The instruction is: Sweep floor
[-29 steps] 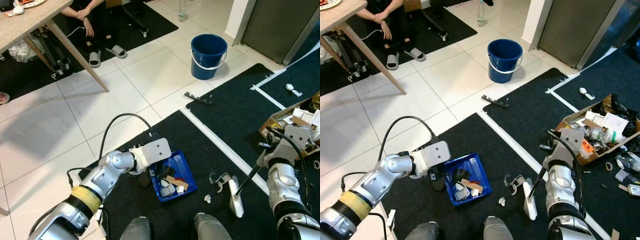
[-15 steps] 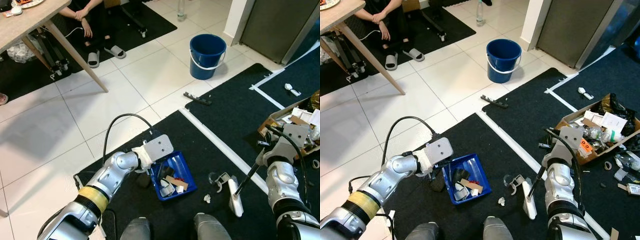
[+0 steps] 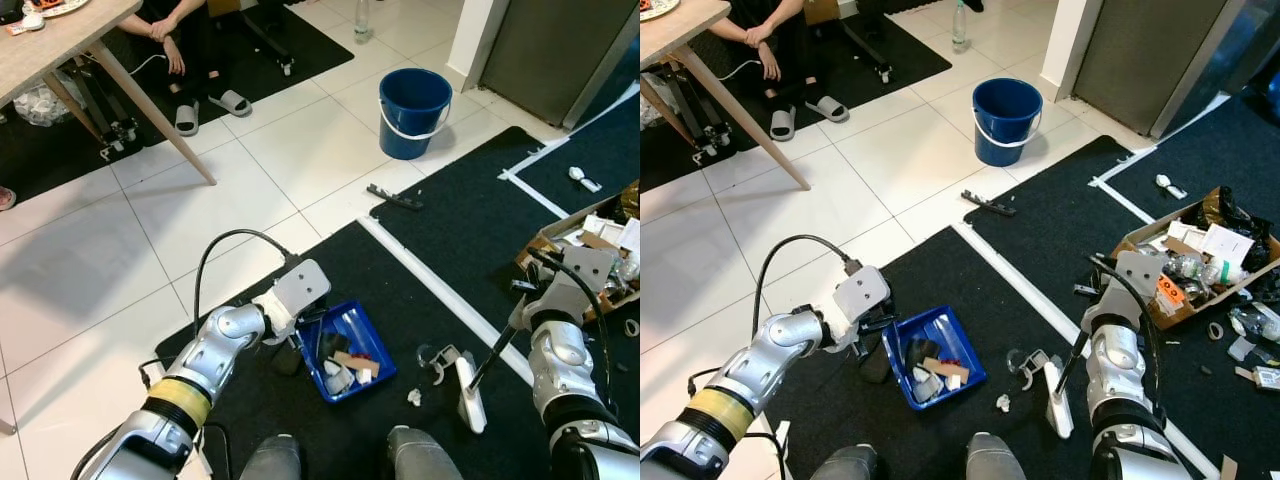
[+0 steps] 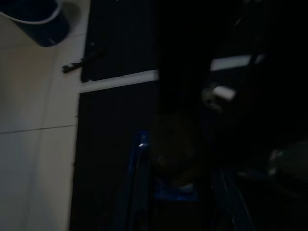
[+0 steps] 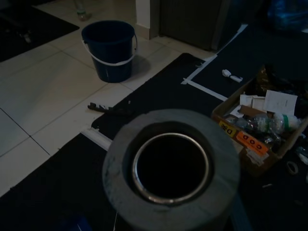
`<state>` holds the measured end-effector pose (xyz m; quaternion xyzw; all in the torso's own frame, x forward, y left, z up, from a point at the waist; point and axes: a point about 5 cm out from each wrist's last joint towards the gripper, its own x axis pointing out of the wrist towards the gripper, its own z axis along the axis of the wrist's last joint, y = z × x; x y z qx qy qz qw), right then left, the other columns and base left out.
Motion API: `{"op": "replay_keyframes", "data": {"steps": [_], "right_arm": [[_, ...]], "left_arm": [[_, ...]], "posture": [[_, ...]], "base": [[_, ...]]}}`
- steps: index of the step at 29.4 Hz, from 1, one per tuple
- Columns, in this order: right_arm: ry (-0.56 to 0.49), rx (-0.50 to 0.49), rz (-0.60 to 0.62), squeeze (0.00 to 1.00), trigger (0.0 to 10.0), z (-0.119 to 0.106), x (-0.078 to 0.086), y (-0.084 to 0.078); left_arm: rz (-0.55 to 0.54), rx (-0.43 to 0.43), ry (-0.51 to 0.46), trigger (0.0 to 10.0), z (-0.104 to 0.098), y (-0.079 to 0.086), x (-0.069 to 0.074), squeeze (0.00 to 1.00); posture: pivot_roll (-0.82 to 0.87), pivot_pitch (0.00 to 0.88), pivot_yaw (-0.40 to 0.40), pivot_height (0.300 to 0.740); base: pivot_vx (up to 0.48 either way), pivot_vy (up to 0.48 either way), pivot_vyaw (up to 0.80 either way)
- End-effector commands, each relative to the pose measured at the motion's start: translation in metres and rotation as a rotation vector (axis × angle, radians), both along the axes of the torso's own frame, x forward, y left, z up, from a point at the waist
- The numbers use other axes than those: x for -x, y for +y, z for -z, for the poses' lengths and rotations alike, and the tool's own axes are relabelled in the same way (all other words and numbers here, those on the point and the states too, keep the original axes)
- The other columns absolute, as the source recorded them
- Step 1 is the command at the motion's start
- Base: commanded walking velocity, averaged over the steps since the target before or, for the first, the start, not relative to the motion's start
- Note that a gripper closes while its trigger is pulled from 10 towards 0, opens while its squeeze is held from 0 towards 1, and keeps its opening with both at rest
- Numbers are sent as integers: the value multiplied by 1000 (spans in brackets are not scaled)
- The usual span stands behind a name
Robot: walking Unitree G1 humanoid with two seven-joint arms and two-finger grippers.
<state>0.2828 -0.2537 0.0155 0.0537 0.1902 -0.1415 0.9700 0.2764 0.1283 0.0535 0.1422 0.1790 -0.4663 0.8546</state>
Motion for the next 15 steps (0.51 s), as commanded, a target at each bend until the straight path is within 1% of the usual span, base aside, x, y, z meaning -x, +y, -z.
{"op": "replay_keyframes", "data": {"steps": [1, 2, 3, 4, 5, 6, 7, 8, 10, 11, 15], "right_arm": [[44, -144, 10, 0, 10000, 16, 7, 16], [34, -145, 12, 0, 10000, 14, 6, 15], [25, -148, 16, 0, 10000, 13, 5, 15], [26, -147, 17, 0, 10000, 13, 5, 15], [27, -147, 17, 0, 10000, 13, 6, 15], [27, -147, 16, 0, 10000, 14, 6, 16], [28, -148, 16, 0, 10000, 14, 6, 16], [32, -151, 17, 0, 10000, 15, 8, 17], [37, -155, 18, 0, 10000, 17, 9, 18], [39, -156, 16, 0, 10000, 18, 9, 19], [43, -156, 13, 0, 10000, 18, 9, 20]], "left_arm": [[43, 107, -39, 0, -15, -8, -1, 0], [69, 144, -44, 0, -22, -11, -1, 0], [113, 175, -38, 1843, -29, -13, 2, 0], [145, 160, -23, 3647, -29, -13, 5, 0], [159, 146, -12, 4353, -28, -12, 7, 0], [163, 132, -8, 5294, -27, -11, 7, 0], [166, 123, -6, 5294, -27, -10, 8, 0], [168, 91, 0, 7490, -23, -7, 9, 0], [173, 59, 9, 7490, -19, -4, 10, 0], [171, 42, 14, 10000, -17, -2, 10, 0], [176, 29, 27, 10000, -18, 2, 12, 0]], "posture": [[40, 41, 31, 740], [39, 49, 31, 740], [39, 50, 33, 740], [39, 50, 33, 740], [39, 57, 36, 740], [38, 60, 38, 740], [38, 60, 38, 740], [38, 60, 38, 740], [38, 60, 38, 740], [41, 65, 38, 740], [47, 71, 35, 740]], "base": [[0, 0, 0], [0, 0, 0], [0, 0, 0], [0, 0, 0], [0, 0, 0], [0, 0, 0], [0, 0, 0], [0, 0, 0], [0, 0, 0], [0, 0, 0], [0, 0, 0]]}}
